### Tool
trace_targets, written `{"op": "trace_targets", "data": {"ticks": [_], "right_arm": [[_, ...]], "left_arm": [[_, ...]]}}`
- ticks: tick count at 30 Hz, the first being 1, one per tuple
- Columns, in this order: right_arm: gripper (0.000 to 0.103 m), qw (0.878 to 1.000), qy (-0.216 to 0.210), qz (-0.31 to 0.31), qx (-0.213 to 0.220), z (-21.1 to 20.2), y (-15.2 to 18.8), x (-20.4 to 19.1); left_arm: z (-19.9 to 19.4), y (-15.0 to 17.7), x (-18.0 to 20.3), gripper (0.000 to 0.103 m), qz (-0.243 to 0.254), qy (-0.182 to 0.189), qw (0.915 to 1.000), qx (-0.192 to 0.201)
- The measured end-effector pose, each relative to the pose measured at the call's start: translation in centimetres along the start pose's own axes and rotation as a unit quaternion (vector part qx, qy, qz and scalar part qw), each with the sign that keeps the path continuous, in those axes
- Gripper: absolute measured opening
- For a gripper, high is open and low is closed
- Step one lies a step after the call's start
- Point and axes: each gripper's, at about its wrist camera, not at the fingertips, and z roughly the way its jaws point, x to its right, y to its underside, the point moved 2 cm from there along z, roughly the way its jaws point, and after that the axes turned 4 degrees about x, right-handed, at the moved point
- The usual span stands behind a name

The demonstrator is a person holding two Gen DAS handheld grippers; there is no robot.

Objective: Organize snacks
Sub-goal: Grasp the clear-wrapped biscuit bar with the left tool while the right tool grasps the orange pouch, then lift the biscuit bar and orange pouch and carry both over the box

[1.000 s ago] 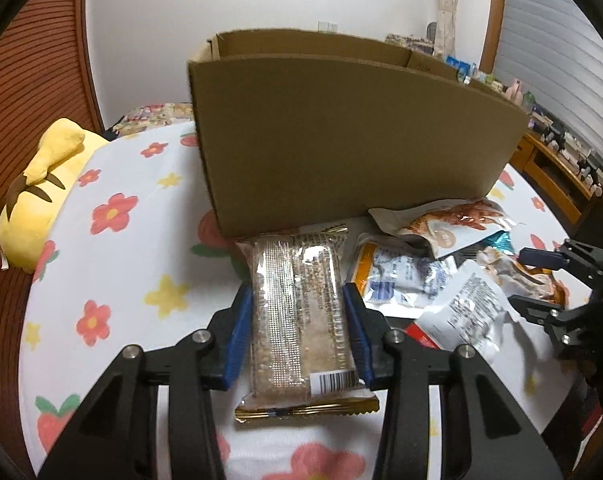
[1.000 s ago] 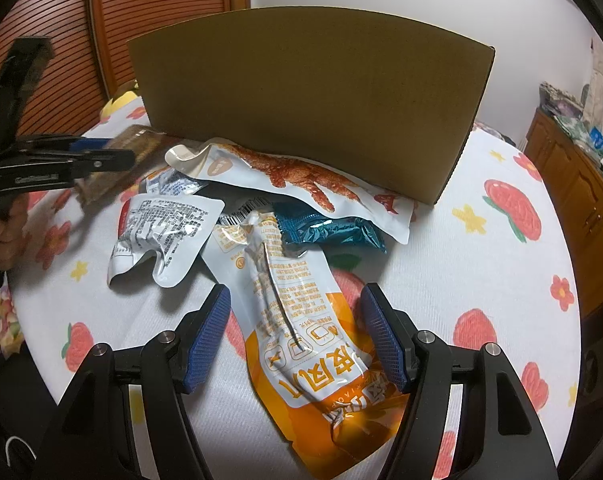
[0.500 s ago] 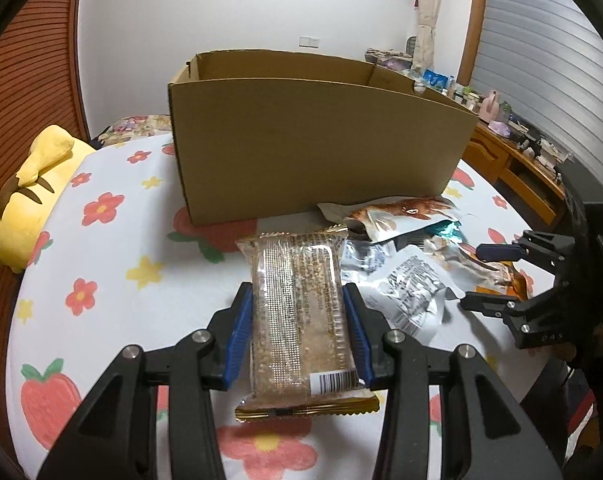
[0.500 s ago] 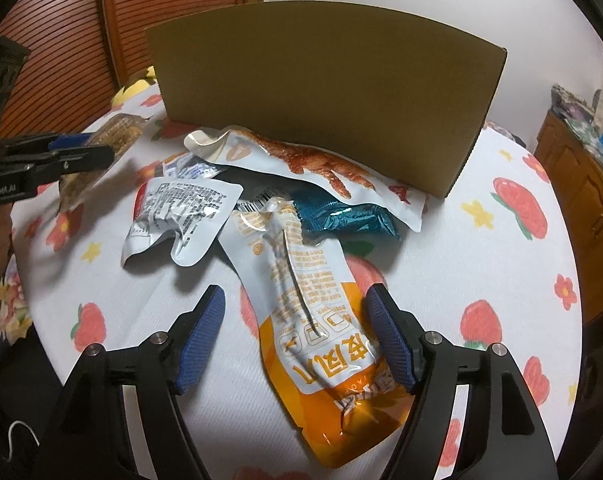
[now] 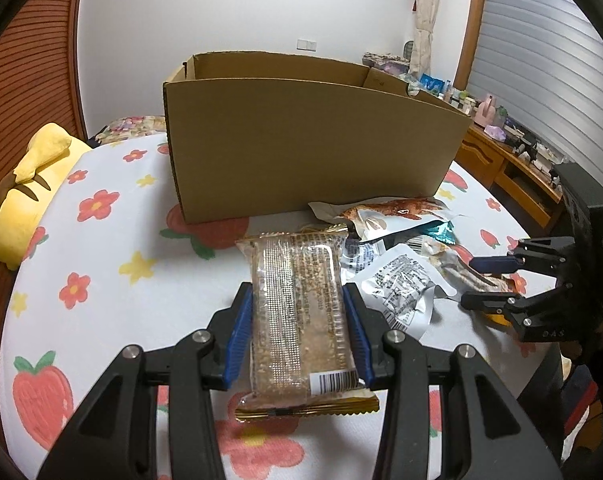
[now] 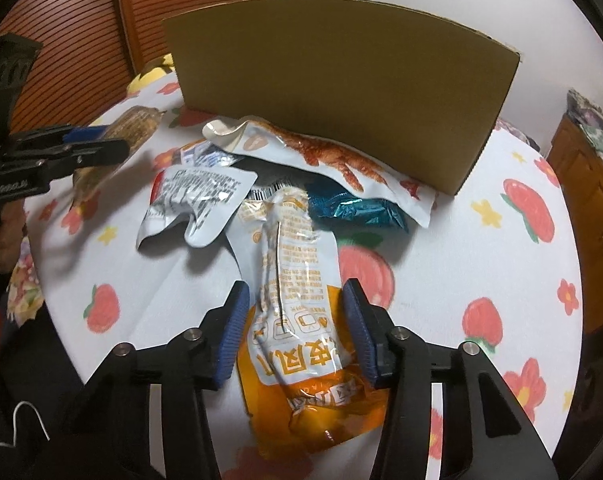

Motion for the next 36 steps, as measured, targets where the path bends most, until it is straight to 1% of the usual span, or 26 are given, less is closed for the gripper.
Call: {"op": "trace_targets", "data": {"ticks": [2,5,10,13,17,22,31,36], "right_arm": [[0.042,1.0,0.0,-0.002,-0.002,-0.2,0.1,-0.1],[0.041,1.0,0.002,0.0,-0.001,-0.5,0.4,-0.2],[0.04,1.0,0.004,0.004,0.007,-0.9,0.9,-0.5],[0.04,1.0,-0.007,0.019,0.021,-1.5,1.2,-0.4],[0.04,0.999,-0.006,0.026,0.039,-2.3,1.4,-0.9],[0.04,0.998,0.0,0.032,0.061,-3.7,0.8,-1.0],[0.04,0.995,0.008,0.039,0.087,-5.4,-0.1,-0.5],[0.04,0.994,0.014,0.038,0.099,-6.2,-1.1,-0.2]], "left_arm": [[0.0,0.0,0.2,0.043,0.001,0.001,1.0,0.001],[-0.1,-0.1,0.4,0.043,0.003,0.001,1.0,0.002],[-0.2,-0.2,0.6,0.043,0.003,0.003,1.0,0.006],[-0.4,-0.2,0.7,0.043,0.004,0.004,1.0,0.008],[-0.5,-0.4,1.0,0.043,0.007,0.005,0.9999,0.01],[-0.8,-0.8,1.3,0.043,0.01,0.006,0.9998,0.017],[-1.2,-1.7,1.6,0.043,0.016,0.004,0.9994,0.029],[-1.4,-2.6,1.7,0.043,0.022,0.001,0.9991,0.037]]}}
